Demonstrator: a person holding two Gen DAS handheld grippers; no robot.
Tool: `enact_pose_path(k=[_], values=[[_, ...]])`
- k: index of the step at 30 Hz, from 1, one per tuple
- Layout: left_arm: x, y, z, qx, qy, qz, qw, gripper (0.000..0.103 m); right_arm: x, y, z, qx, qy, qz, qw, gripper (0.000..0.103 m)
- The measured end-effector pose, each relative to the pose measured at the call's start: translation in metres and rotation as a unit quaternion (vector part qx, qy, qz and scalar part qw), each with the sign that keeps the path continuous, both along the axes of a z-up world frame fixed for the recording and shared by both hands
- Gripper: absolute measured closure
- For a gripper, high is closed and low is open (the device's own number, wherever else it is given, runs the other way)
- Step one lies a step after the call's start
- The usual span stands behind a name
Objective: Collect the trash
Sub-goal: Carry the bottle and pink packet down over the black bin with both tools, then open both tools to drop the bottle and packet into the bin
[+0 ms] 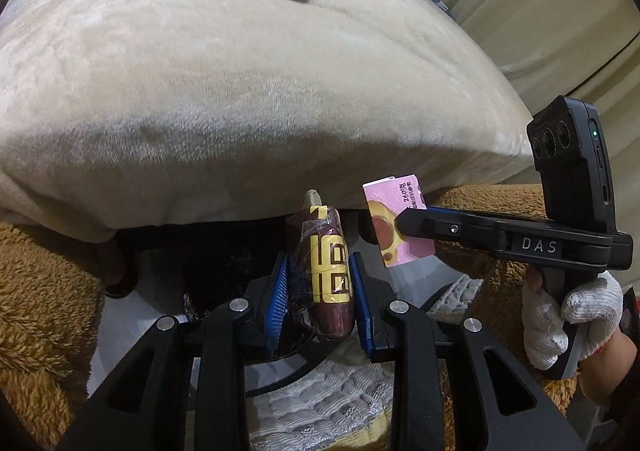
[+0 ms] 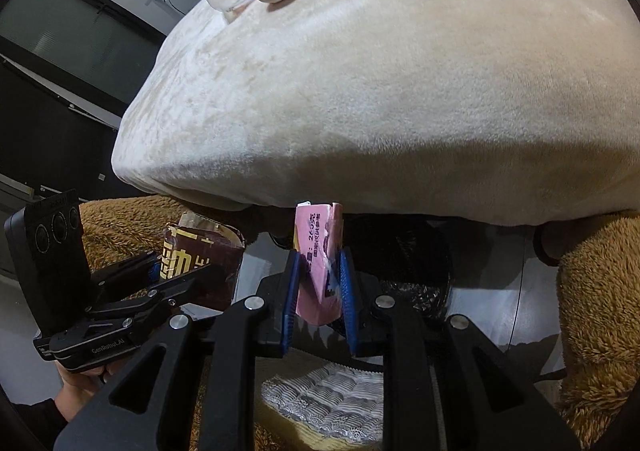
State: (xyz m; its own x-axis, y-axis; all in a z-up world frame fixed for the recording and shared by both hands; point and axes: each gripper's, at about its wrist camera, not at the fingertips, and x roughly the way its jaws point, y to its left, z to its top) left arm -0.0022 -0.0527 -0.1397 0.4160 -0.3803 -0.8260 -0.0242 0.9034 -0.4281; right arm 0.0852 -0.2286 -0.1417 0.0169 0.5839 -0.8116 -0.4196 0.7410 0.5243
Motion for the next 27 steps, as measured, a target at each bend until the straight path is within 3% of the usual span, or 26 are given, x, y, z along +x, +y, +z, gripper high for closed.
enact_pose_path(k=[12,27], values=[[0.011,-0.003,-0.030,-0.007,0.070,-0.002,0.9975,0.075,0.004,0.014,-0.035,-0.050,0.060,0.013,0.997,0.081],[0.010,-0.004,-0.037,0.000,0.088,-0.005,0.9961,0.074,0.010,0.023,-0.046,-0.057,0.081,0.017,0.995,0.081]])
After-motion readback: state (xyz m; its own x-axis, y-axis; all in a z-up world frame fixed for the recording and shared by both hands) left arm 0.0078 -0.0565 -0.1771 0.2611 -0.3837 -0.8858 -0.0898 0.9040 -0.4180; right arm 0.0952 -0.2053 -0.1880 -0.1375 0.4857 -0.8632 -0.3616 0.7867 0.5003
